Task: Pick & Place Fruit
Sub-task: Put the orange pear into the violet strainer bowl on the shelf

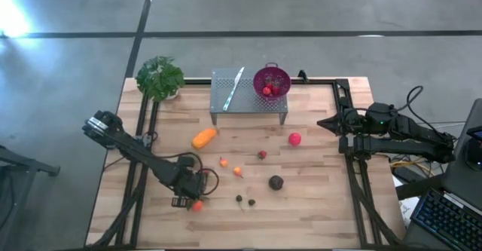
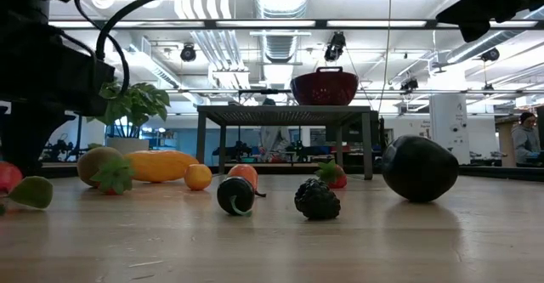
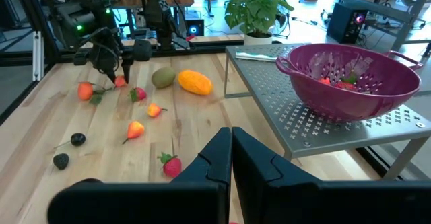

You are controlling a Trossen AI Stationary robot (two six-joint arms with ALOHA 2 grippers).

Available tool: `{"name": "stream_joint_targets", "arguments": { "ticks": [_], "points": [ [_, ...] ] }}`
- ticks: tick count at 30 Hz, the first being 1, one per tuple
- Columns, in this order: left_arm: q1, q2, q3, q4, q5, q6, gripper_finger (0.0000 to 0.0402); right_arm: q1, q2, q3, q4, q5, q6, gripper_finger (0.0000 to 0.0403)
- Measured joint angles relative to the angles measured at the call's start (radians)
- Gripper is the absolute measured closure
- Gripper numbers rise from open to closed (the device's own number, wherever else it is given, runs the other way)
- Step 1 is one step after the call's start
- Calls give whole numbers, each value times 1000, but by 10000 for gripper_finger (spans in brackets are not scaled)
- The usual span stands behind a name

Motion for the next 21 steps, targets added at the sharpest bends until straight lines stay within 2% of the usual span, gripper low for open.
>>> {"name": "stream_joint_targets", "arguments": {
  "ticks": [9, 13, 17, 21],
  "points": [
    [2, 0, 88, -9, -6, 23, 255, 0, 0, 0, 0, 0, 0, 394],
    [11, 0, 146, -9, -57, 78, 255, 0, 0, 0, 0, 0, 0, 394],
    [30, 0, 213, -8, -188, 179, 255, 0, 0, 0, 0, 0, 0, 394],
    [58, 0, 289, -6, -405, 302, 255, 0, 0, 0, 0, 0, 0, 394]
  ]
}}
